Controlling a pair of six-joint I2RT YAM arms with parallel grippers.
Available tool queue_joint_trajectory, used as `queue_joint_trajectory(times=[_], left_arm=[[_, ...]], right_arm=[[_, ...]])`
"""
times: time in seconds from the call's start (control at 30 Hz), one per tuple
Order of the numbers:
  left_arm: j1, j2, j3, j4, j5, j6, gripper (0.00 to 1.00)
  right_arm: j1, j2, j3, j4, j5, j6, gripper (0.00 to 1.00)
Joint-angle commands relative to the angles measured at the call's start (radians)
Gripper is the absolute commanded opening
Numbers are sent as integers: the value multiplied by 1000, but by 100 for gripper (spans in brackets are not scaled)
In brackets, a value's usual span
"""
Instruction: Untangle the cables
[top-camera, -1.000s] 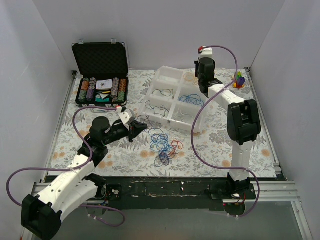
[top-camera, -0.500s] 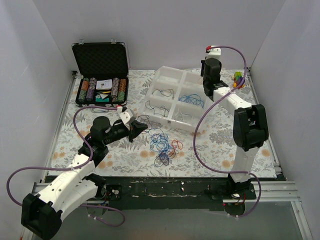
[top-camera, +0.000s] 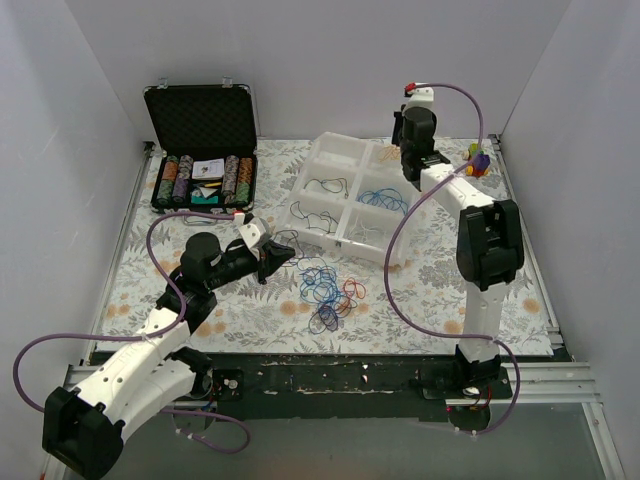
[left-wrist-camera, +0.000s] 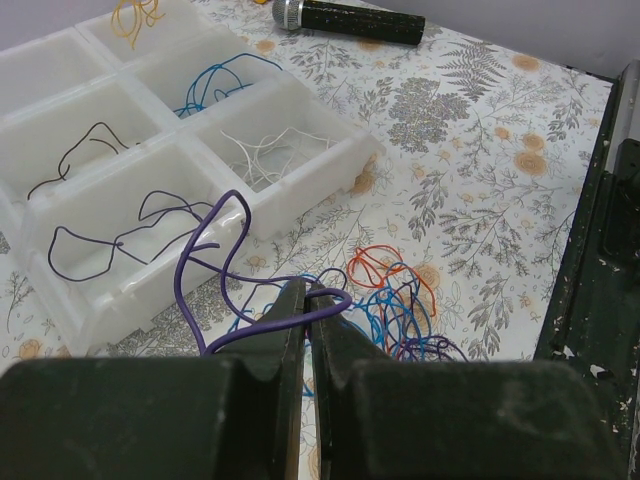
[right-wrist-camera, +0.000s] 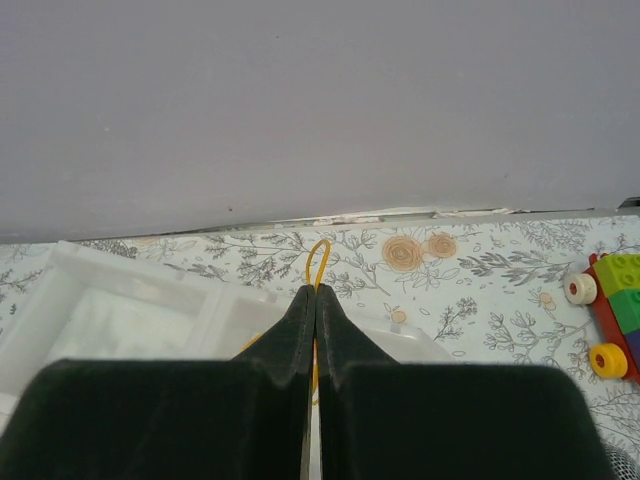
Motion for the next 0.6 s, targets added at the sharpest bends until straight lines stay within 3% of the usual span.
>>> queue_joint_trajectory(times=[0.0,0.03,0.13,0.27,0.43,0.57], left_arm=[[4,-17,3,3,-15,12,0],[4,-17,6,2,-13,12,0],[3,-11,17,0,-9,7,0],[4,9,31,8,-3,3,0],[4,27,55,39,-12,-22,0],[4,43,101,40,-27,-22,0]], right_arm=[[-2,62,99,-47,-41,48,1],[-2,73,112,-69,-45,56,7],[2,79,120,-116,-77,80,41],[19,3,9,-70,-104,82,69],[43,-181,-197,28,-159,83,72],[94,-385,-464,147,-328,71,71]])
